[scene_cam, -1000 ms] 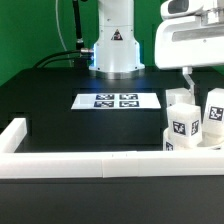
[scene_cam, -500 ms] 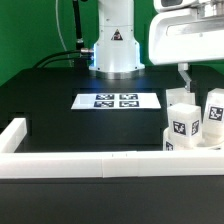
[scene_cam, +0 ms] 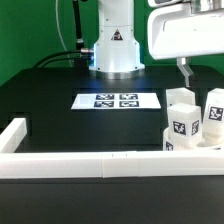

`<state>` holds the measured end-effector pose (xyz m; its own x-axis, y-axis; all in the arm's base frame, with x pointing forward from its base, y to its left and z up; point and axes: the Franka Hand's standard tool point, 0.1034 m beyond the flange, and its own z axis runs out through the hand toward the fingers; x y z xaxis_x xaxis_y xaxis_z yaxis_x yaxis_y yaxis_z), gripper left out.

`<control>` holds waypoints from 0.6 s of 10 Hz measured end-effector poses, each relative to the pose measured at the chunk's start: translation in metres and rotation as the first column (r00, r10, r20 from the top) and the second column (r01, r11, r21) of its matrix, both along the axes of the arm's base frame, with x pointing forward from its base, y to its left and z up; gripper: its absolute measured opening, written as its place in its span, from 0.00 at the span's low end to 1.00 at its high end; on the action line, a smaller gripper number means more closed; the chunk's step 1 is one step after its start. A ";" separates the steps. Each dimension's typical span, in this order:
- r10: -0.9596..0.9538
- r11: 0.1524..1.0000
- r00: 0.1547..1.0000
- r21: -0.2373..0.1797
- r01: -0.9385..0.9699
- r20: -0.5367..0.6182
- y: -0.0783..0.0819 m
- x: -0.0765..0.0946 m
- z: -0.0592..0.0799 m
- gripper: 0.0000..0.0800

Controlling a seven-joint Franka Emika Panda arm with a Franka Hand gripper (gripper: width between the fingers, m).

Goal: Assemble stool

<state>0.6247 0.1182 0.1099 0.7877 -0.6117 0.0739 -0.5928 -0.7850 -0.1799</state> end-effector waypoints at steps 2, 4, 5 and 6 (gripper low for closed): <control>0.001 1.000 1.000 -0.001 -0.001 0.000 0.000 0.000 0.000 0.81; -0.025 1.000 0.999 0.011 0.026 -0.026 0.000 -0.005 -0.003 0.81; -0.036 0.999 0.998 0.015 0.036 -0.056 0.002 -0.008 -0.007 0.81; -0.037 0.999 0.997 0.010 0.038 -0.062 0.001 -0.010 -0.013 0.81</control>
Offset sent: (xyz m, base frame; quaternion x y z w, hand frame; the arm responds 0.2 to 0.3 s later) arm -0.0267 0.0136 -0.0078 0.0258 -0.1037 0.1280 0.9860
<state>0.6148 0.1191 0.0967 0.7669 -0.6415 0.0193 -0.6321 -0.7601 -0.1507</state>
